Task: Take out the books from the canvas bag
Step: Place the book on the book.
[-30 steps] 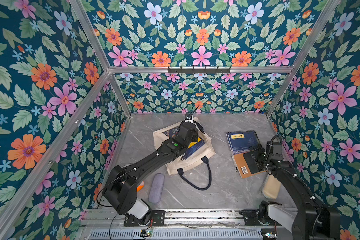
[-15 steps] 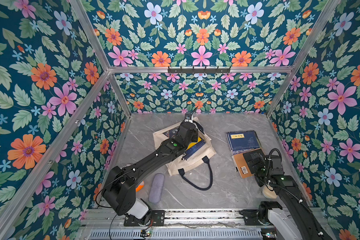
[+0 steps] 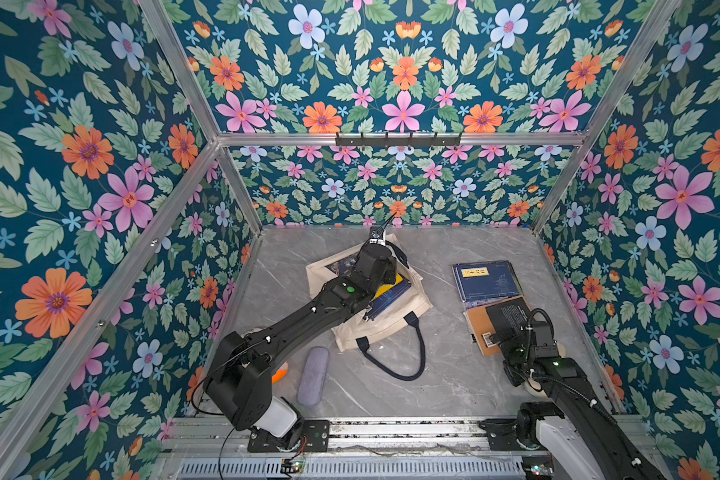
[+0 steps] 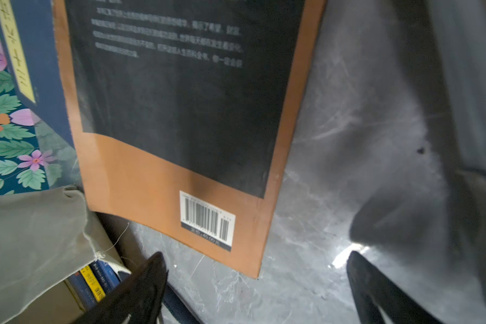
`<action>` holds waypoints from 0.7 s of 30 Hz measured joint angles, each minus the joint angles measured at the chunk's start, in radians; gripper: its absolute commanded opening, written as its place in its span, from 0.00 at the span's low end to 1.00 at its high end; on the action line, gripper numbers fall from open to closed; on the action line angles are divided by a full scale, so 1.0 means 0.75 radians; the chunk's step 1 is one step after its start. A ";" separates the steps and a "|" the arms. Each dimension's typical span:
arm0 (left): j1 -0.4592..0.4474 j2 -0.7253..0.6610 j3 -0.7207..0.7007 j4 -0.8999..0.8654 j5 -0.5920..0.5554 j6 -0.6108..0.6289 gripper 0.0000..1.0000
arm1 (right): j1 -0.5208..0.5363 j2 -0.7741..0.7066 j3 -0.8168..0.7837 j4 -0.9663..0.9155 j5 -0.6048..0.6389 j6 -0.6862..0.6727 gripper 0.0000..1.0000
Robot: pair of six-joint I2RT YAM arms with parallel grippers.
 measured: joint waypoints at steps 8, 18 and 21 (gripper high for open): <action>0.000 0.002 0.000 0.000 0.001 0.000 0.00 | 0.106 0.032 -0.054 0.232 0.107 0.018 0.99; 0.000 0.006 0.000 0.002 0.001 0.000 0.00 | 0.110 0.243 -0.006 0.394 0.148 0.017 0.99; 0.000 0.005 0.000 0.002 0.000 0.001 0.00 | 0.113 0.228 -0.010 0.424 0.163 0.017 0.99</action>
